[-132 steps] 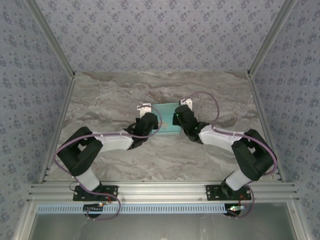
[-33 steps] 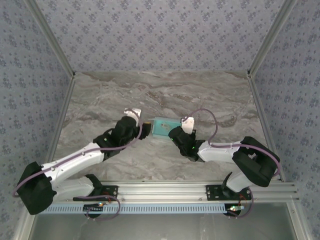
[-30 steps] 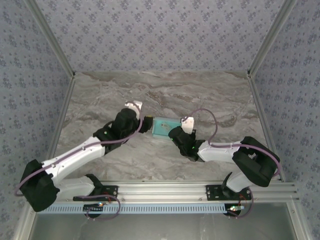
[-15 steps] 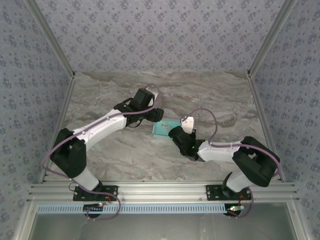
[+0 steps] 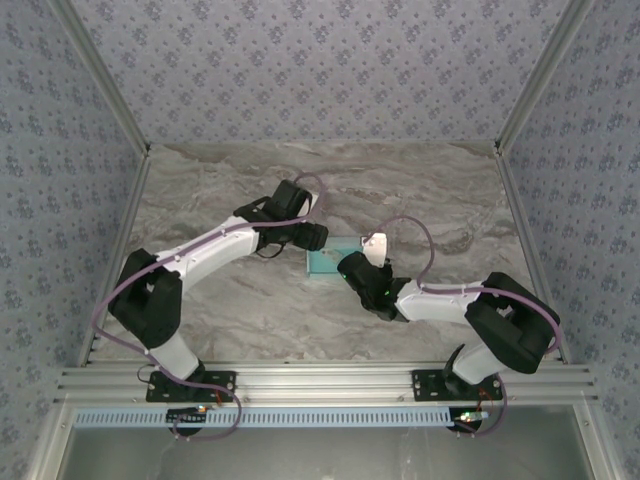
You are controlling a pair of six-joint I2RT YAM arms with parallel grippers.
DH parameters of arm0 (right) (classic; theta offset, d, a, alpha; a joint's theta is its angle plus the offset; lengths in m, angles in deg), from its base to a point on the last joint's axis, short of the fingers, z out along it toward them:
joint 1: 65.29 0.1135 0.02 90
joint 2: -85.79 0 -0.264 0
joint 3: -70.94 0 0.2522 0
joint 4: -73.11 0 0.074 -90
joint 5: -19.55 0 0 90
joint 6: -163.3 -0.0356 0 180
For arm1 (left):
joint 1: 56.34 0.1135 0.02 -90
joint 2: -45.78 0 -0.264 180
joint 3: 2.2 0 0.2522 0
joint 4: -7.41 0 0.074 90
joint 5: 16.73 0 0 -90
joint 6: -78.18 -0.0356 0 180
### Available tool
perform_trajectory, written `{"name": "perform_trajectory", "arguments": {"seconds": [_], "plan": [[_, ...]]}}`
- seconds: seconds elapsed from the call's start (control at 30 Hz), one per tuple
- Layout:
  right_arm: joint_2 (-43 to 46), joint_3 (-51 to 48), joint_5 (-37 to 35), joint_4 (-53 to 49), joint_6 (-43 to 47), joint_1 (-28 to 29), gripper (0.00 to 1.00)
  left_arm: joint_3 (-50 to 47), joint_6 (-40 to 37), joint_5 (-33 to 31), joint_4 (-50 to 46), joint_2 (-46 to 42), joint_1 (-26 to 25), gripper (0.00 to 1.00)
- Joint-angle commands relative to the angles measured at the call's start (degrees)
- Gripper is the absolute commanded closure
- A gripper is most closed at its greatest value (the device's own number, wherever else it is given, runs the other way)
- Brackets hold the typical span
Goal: Fold the paper box
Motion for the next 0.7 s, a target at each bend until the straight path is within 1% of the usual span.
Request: {"name": "perform_trajectory", "arguments": {"seconds": [0.0, 0.17, 0.23, 0.4, 0.53, 0.67], "plan": [[1.1, 1.1, 0.7, -2.6, 2.5, 0.1, 0.75, -0.4, 0.2, 1.5, -0.2, 0.6, 0.2, 0.24], [4.2, 0.7, 0.7, -5.2, 4.1, 1.6, 0.6, -1.0, 0.6, 1.9, 0.8, 1.1, 0.2, 0.25], [5.9, 0.6, 0.9, -6.8, 4.8, 2.2, 0.56, -1.2, 0.6, 1.9, 1.0, 1.4, 0.2, 0.25], [13.3, 0.6, 3.9, -12.3, 7.6, 2.3, 0.52, -1.9, 0.7, 1.9, 1.8, 2.2, 0.2, 0.25], [19.3, 2.6, 10.3, -16.9, 12.9, 0.9, 0.44, -2.9, 1.0, 2.3, 2.9, 2.5, 0.2, 0.25], [21.7, 7.6, 17.5, -22.3, 16.6, -2.8, 0.4, -4.0, 1.3, 2.4, 4.0, 2.6, 0.0, 0.25]]}}
